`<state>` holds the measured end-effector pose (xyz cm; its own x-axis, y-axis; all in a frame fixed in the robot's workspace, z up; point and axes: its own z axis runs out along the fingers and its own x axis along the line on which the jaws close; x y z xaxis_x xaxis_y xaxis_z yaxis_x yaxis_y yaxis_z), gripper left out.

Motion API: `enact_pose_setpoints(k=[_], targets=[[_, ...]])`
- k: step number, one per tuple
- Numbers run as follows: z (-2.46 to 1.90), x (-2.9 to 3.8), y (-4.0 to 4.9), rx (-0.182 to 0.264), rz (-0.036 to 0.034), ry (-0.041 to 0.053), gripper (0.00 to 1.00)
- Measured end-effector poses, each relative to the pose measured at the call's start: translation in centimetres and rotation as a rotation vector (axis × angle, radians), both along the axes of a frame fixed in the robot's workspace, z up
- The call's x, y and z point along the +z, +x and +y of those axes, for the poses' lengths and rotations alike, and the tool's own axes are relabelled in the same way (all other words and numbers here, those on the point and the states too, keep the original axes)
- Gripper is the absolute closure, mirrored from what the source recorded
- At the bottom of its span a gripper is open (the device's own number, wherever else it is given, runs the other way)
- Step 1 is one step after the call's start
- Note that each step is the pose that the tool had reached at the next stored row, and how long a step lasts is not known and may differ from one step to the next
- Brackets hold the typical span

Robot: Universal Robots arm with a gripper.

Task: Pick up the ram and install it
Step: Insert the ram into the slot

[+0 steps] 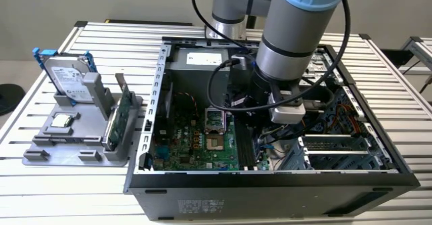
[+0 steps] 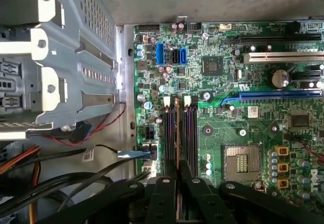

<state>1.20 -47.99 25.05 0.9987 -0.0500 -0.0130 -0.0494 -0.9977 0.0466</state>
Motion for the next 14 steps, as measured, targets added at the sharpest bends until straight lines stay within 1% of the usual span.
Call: enact_pose_setpoints(k=[5,9,12,14], targets=[[0.0,-0.65,0.0,0.0,0.0001,-0.0001,1.0],[0.0,-1.31,0.0,0.0,0.0,0.0,1.0],[0.0,-1.63,0.06,0.0,0.0,0.0001,1.0],[0.0,-1.7,0.14,0.0,0.0001,-0.0002,1.0]])
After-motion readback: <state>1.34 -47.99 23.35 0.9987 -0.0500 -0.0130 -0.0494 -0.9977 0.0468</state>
